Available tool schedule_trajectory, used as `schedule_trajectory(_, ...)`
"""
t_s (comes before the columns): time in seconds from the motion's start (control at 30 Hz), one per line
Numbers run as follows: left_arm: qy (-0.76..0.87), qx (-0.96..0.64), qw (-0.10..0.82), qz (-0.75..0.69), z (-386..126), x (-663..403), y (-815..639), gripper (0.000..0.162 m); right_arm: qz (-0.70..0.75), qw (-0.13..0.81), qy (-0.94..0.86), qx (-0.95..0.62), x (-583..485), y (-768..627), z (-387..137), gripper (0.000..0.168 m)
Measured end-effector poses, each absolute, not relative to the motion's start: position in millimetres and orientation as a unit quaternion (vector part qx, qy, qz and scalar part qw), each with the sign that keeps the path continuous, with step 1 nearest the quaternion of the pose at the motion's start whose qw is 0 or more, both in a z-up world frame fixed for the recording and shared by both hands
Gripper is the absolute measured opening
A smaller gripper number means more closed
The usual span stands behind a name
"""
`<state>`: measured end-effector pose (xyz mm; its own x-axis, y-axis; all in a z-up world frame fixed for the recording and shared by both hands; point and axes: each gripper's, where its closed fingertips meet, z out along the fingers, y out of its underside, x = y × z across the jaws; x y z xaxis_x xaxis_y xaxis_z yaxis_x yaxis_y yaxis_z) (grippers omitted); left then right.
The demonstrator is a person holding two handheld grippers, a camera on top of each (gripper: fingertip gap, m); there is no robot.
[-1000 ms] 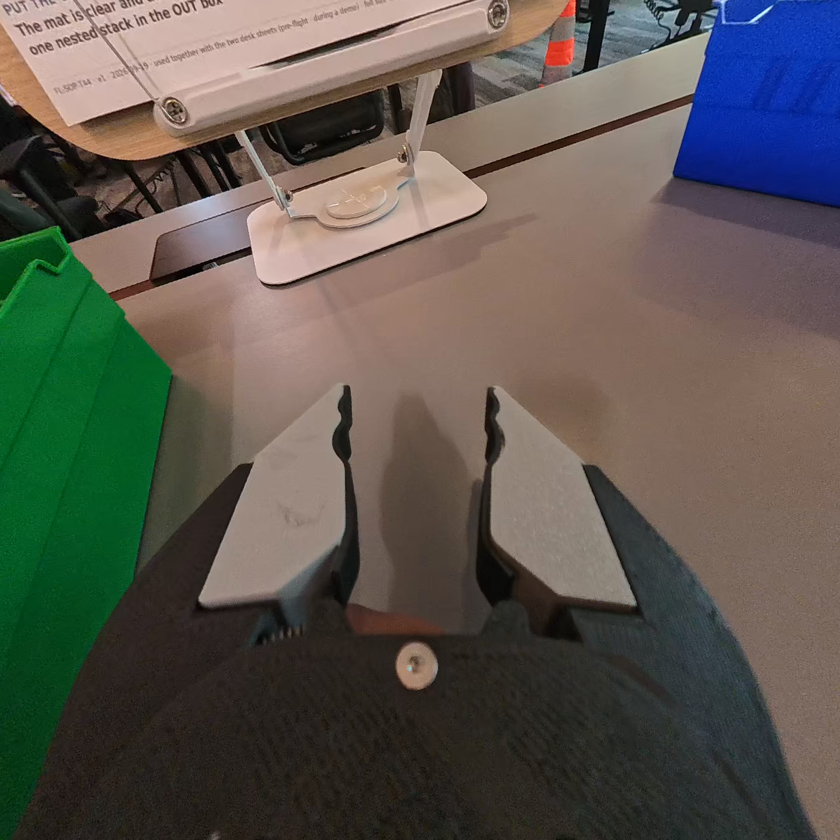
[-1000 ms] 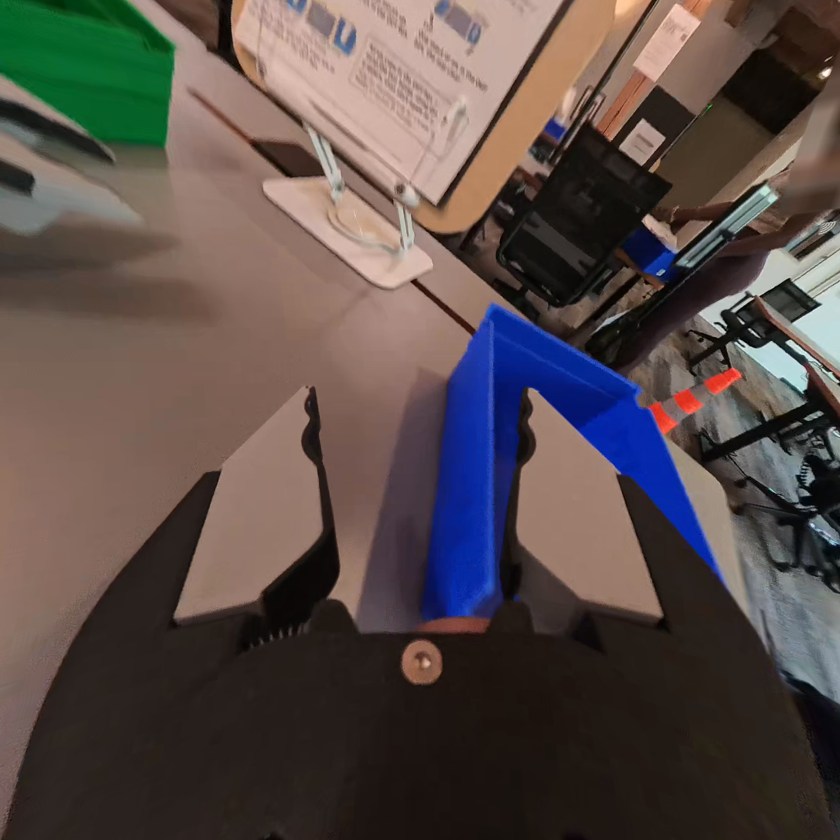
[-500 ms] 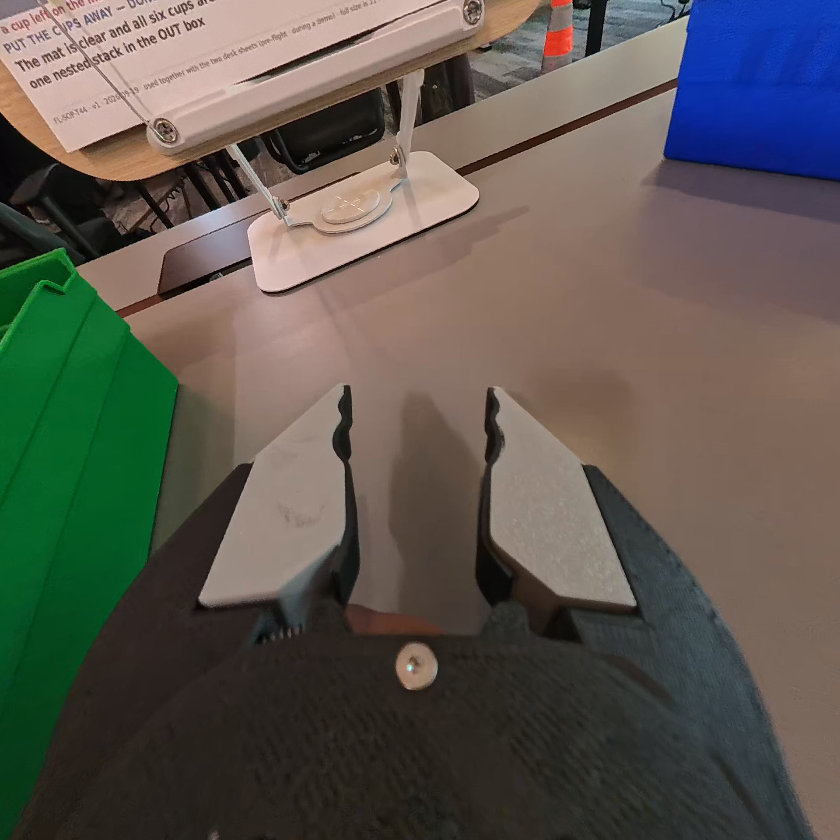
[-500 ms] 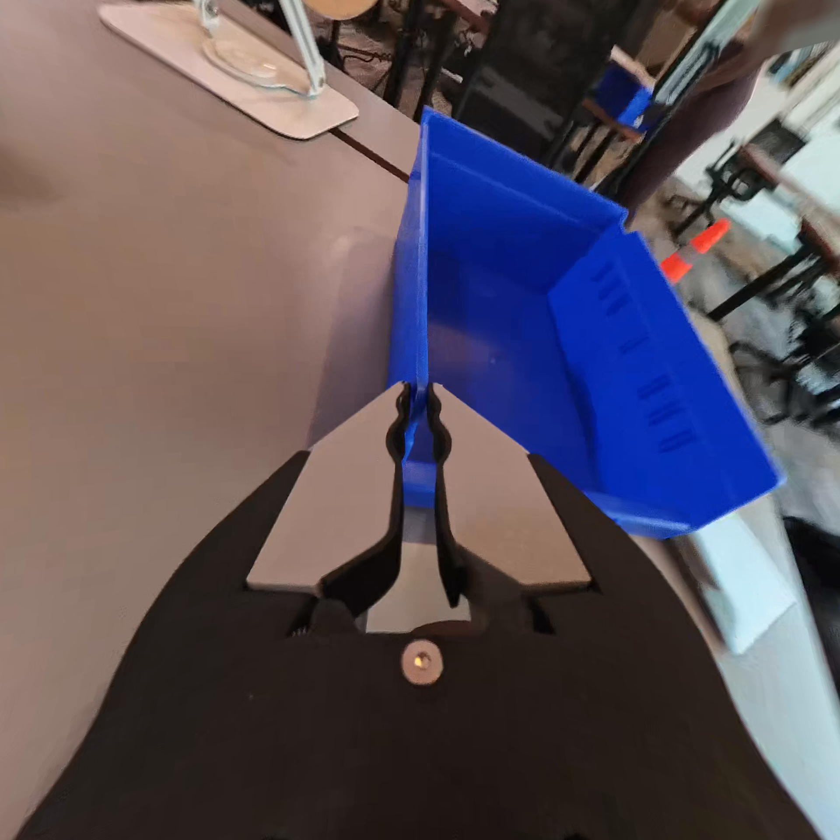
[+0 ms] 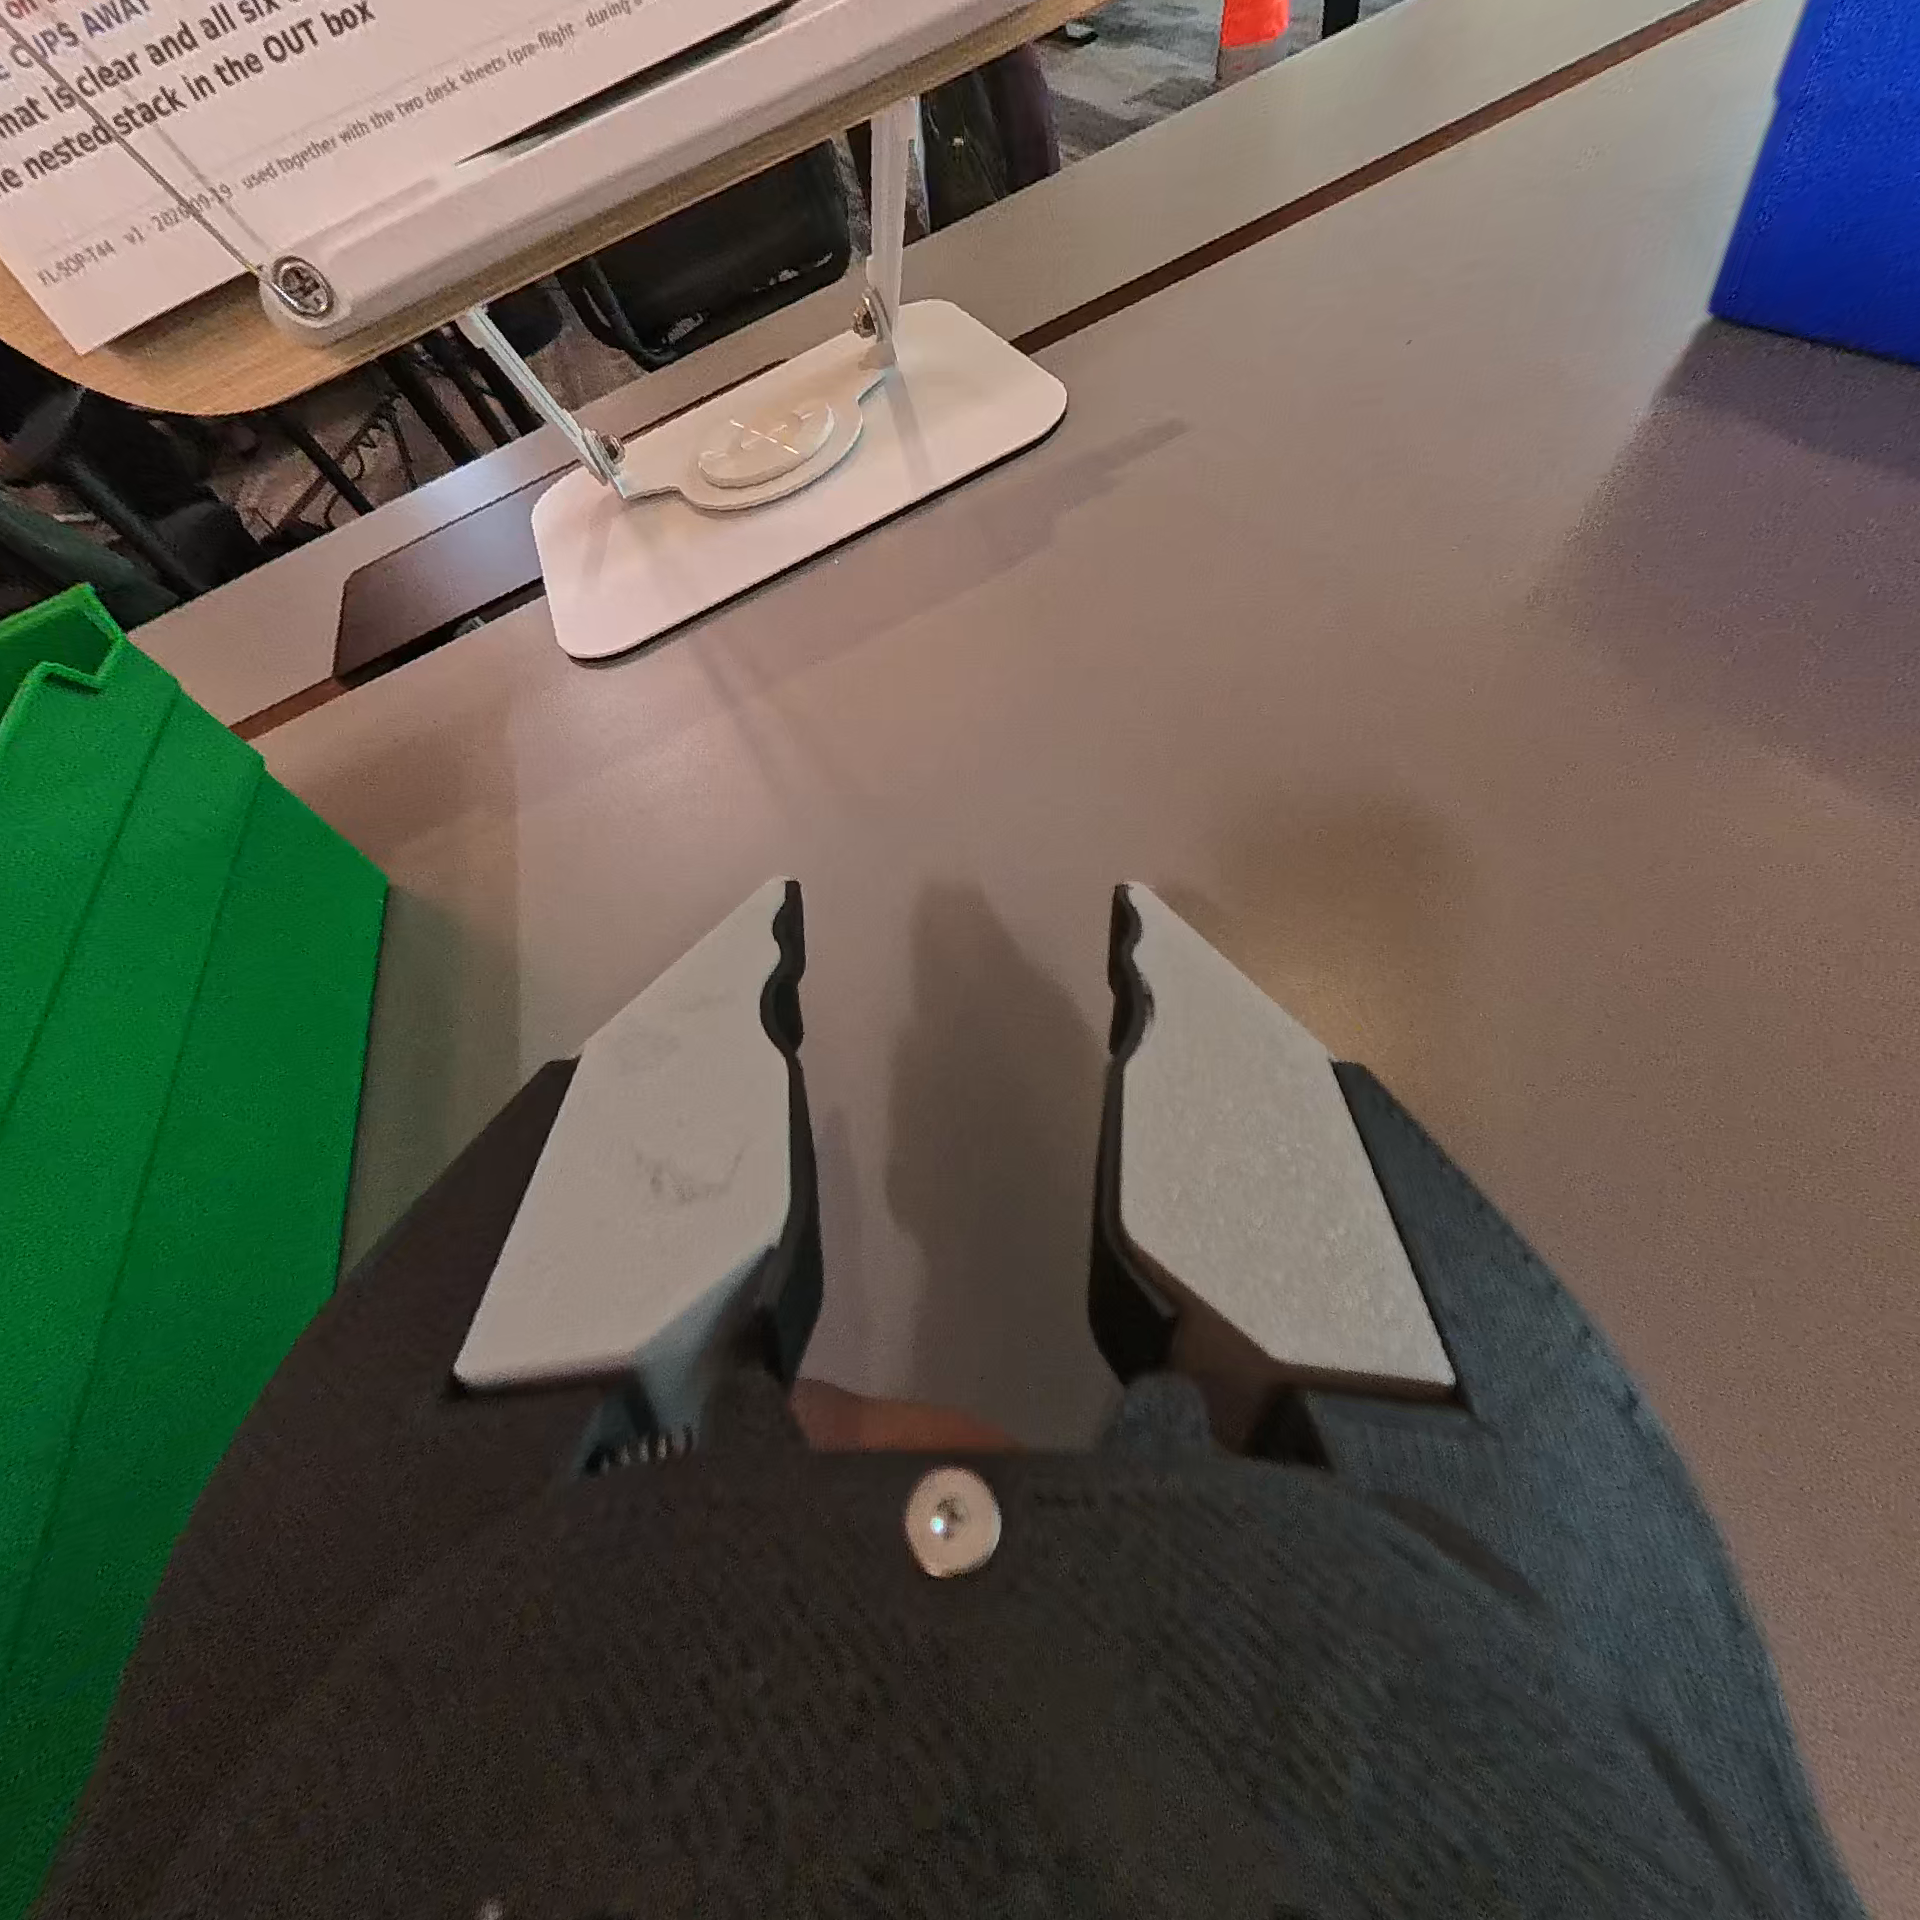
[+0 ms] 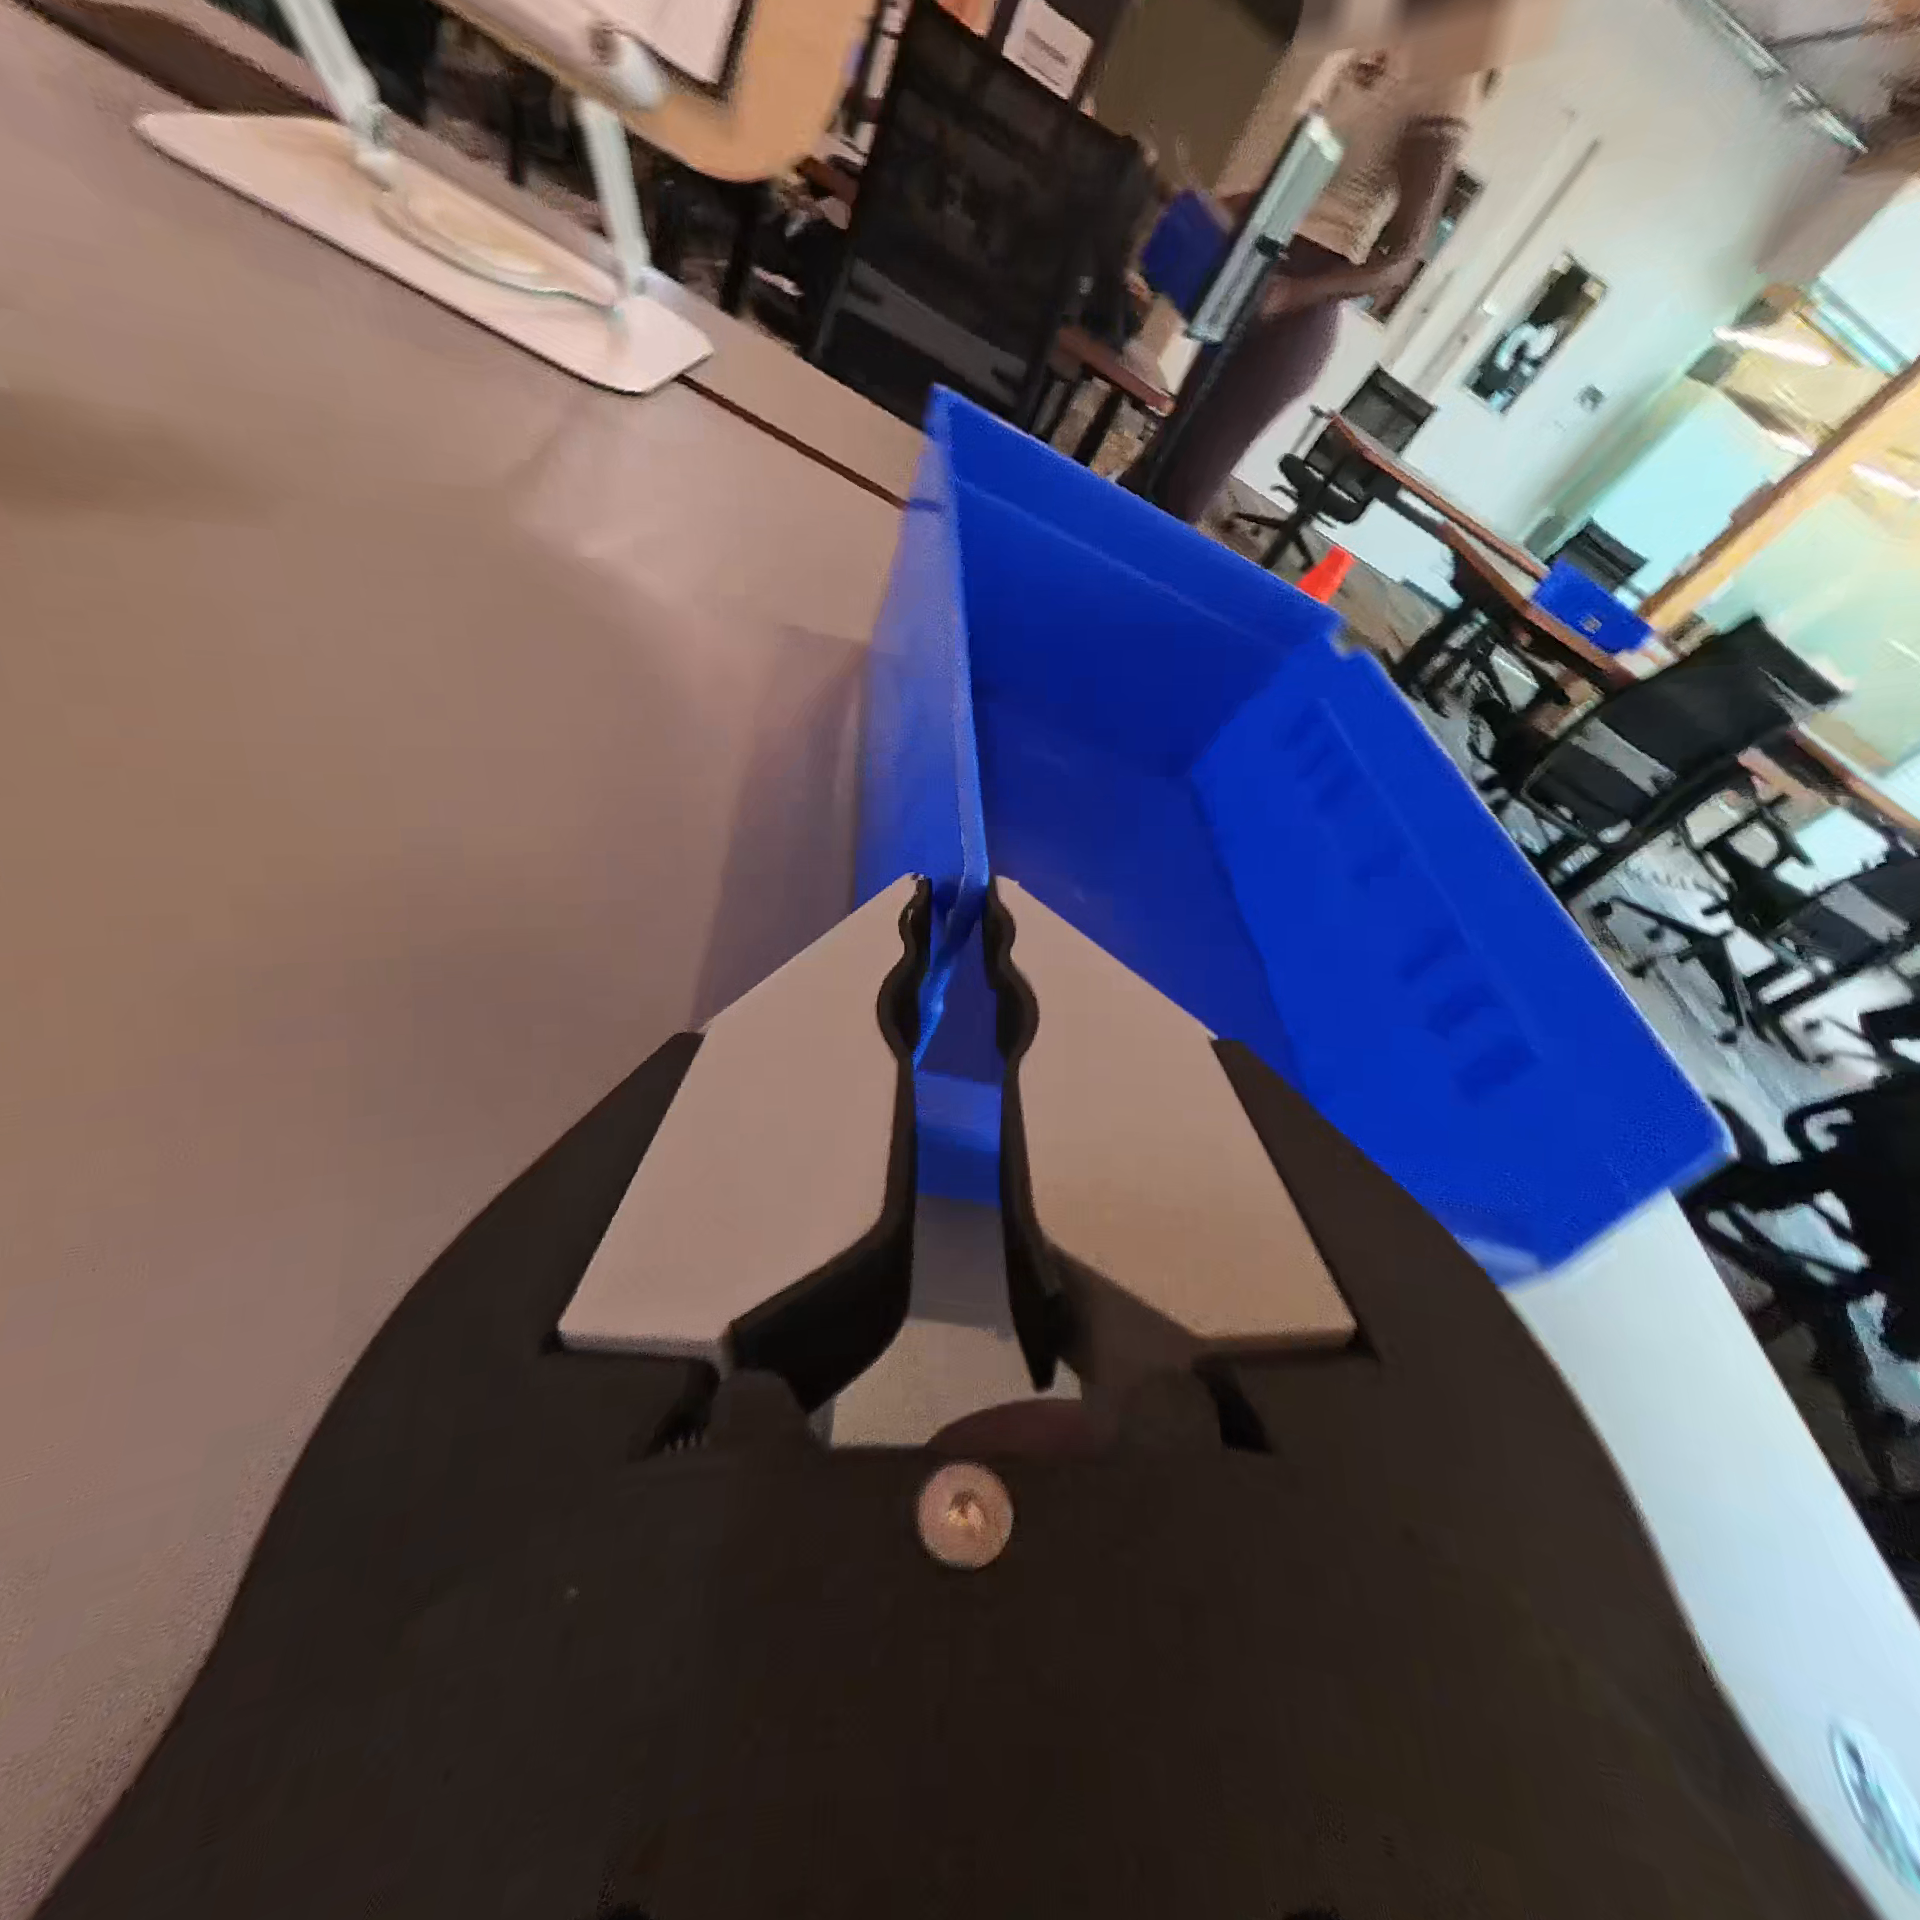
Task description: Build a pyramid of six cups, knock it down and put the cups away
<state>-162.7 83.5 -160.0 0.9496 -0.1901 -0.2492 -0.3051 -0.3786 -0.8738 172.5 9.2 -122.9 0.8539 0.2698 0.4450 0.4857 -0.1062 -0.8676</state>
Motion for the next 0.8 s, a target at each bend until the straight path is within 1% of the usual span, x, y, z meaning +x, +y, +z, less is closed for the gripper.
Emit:
schedule_trajectory(0.1,0.15,-0.825,0.541,0.057,-158,-162,83,0.057,-0.046,0.584,-0.304,-0.751,125,18,-126,0.009)
schedule_trajectory(0.17,0.146,-0.825,0.543,0.055,-158,-163,82,0.057,-0.021,0.572,-0.32,-0.755,104,35,-124,0.015)
schedule_trajectory(0.23,0.139,-0.826,0.544,0.049,-157,-165,82,0.057,-0.011,0.545,-0.311,-0.779,103,56,-129,0.015)
schedule_trajectory(0.4,0.131,-0.826,0.547,0.037,-156,-168,78,0.057,-0.038,0.534,-0.306,-0.787,134,87,-129,0.012)
schedule_trajectory(0.43,0.13,-0.827,0.545,0.038,-157,-168,79,0.057,-0.031,0.533,-0.31,-0.787,135,85,-125,0.017)
schedule_trajectory(0.5,0.131,-0.832,0.538,0.039,-159,-169,79,0.059,0.014,0.554,-0.322,-0.768,122,73,-103,0.035)
schedule_trajectory(0.6,0.13,-0.836,0.531,0.041,-162,-169,80,0.06,0.09,0.592,-0.375,-0.707,73,45,-54,0.038)
schedule_trajectory(0.63,0.13,-0.837,0.529,0.041,-162,-169,80,0.06,0.108,0.595,-0.396,-0.691,53,38,-43,0.044)
schedule_trajectory(0.7,0.128,-0.837,0.531,0.042,-162,-170,80,0.06,0.134,0.58,-0.438,-0.674,14,30,-42,0.056)
schedule_trajectory(0.73,0.126,-0.836,0.533,0.042,-161,-171,80,0.06,0.146,0.566,-0.454,-0.672,-3,31,-49,0.065)
schedule_trajectory(0.8,0.121,-0.833,0.539,0.042,-159,-172,80,0.06,0.172,0.55,-0.468,-0.67,-33,41,-68,0.066)
